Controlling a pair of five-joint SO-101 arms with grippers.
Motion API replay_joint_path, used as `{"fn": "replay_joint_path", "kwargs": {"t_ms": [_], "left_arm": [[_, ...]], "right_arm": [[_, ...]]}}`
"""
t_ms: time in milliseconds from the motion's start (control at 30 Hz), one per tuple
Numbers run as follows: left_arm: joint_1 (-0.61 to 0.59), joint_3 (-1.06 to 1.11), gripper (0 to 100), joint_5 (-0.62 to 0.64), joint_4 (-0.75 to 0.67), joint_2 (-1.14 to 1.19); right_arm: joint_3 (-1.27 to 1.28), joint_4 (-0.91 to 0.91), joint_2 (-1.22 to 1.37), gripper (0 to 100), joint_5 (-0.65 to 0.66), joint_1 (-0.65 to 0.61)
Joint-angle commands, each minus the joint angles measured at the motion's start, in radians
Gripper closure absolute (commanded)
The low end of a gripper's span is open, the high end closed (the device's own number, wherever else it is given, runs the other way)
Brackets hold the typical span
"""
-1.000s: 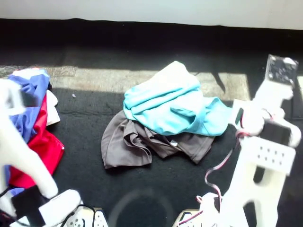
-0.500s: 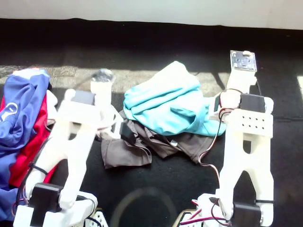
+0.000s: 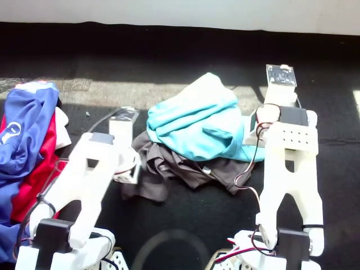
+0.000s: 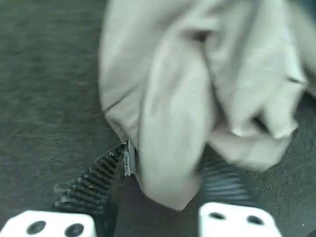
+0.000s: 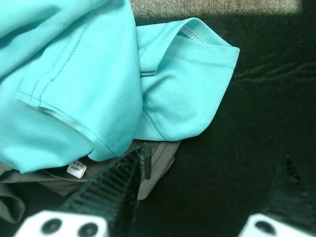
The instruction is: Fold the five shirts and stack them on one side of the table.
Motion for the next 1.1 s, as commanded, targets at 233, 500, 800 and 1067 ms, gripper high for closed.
{"fn": "replay_joint_path", "kwargs": {"t_ms": [233,500,800,1067], "left_arm": [[-0.595,-0.257,99,-0.058,0.146,-0.035],[-0.972,-0.829,99,-0.084,0.408,-0.036],[-1.176,-1.310,99,-0.140,0.442,-0.036],[-1.265,-1.402,99,-0.135,0.420,-0.035]], "right_arm": [[-0.053,-0.007,0.012,62.8,0.002,-0.007],[0.019,-0.177,0.012,62.8,0.002,-0.120],[0.097,-0.272,0.012,62.8,0.002,-0.332],[0.166,-0.386,0.012,62.8,0.002,-0.552]]}}
